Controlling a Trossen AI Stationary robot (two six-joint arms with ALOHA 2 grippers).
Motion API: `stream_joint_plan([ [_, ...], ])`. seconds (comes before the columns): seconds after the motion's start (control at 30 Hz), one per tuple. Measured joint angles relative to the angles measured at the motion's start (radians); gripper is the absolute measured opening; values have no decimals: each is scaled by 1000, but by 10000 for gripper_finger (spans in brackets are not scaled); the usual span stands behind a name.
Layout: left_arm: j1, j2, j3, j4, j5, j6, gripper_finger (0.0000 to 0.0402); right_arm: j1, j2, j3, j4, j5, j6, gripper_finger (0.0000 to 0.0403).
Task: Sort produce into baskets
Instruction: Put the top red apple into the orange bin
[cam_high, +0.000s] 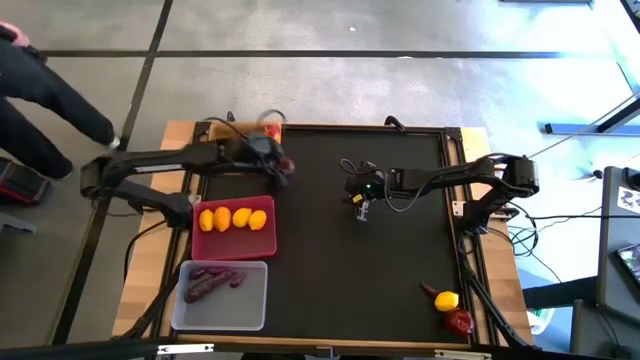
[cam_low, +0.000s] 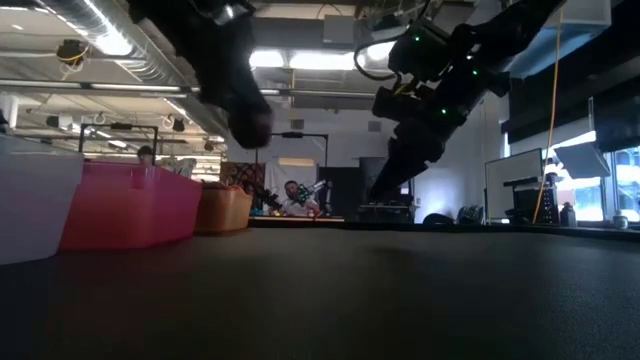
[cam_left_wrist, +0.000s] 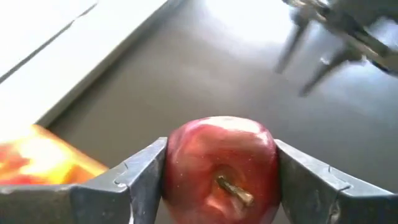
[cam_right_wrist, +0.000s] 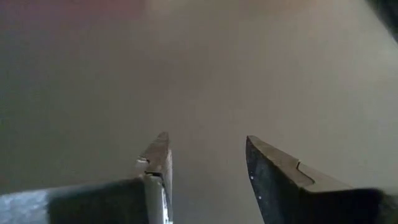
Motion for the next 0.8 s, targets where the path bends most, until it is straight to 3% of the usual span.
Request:
stream_joint_plan([
  [0.2, 143, -148, 0, -168, -83, -6, 254, 0, 0, 0, 5, 11, -3, 144],
  [0.33, 257, -175, 0, -238, -102, -6, 255, 0, 0, 0, 7, 26, -3, 144],
  [0.53, 397, -157, -67, -227, -104, -8, 255, 0, 0, 0, 7, 26, -3, 144],
  [0.8, 488, -94, -211, -123, -66, -10, 255, 0, 0, 0, 7, 27, -3, 144],
])
